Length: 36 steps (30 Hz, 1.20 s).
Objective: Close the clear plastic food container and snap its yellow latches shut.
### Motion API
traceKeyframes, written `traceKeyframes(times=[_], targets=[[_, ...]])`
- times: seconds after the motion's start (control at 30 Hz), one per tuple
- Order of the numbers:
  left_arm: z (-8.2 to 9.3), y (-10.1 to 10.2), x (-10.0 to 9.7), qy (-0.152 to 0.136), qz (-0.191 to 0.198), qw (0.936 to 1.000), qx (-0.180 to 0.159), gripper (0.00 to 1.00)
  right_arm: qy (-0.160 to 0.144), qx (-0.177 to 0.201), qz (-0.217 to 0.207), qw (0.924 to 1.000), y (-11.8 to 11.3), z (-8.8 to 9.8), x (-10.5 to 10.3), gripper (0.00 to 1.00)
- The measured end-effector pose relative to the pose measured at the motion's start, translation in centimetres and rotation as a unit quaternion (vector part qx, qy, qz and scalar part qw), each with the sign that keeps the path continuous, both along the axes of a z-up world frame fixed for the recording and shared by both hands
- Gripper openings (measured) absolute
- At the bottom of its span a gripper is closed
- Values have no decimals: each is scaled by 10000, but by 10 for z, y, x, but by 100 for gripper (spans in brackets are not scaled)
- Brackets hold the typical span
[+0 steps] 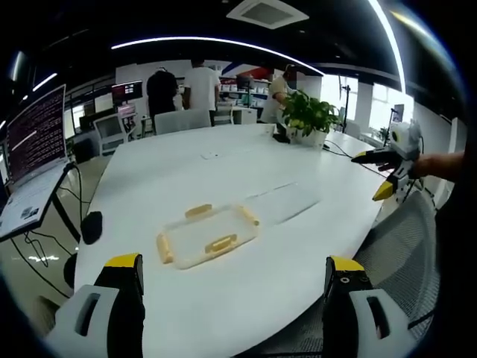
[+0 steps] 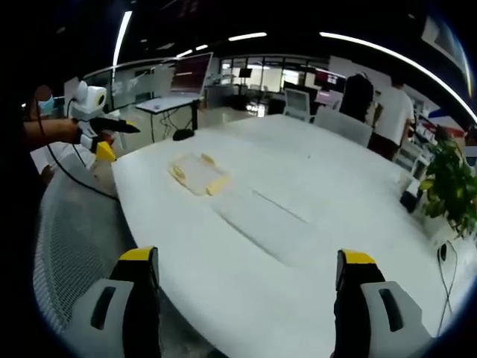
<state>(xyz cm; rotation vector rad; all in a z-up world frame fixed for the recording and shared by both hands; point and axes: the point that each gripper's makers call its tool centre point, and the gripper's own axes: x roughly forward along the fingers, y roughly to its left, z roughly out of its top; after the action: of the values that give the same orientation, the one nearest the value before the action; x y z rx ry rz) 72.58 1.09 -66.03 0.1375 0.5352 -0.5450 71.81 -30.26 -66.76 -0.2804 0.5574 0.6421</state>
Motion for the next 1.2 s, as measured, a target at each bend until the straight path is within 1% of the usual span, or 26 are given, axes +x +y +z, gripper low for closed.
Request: traceKeyframes(times=[0.37,0.5,0.6,0.97,1.2], targets=[[-1,2,6,30,-58,10000,44,99,-1,-39,219,9998,10,4,12,96],[-2,4,8,64,-105,9999,21,99,45,-112,367,9993,13,3,15,96],[-3,5,11,99,-104,9999,-14,99,9,-212,457,9987,14,2,19,95],[0,8,20,106,-163,9998,34,99,58,-272,685,9973,24,2,33,95],[-4,8,24,174,-232,9996,28,99,95,-309,876,9956,30,2,42,95]])
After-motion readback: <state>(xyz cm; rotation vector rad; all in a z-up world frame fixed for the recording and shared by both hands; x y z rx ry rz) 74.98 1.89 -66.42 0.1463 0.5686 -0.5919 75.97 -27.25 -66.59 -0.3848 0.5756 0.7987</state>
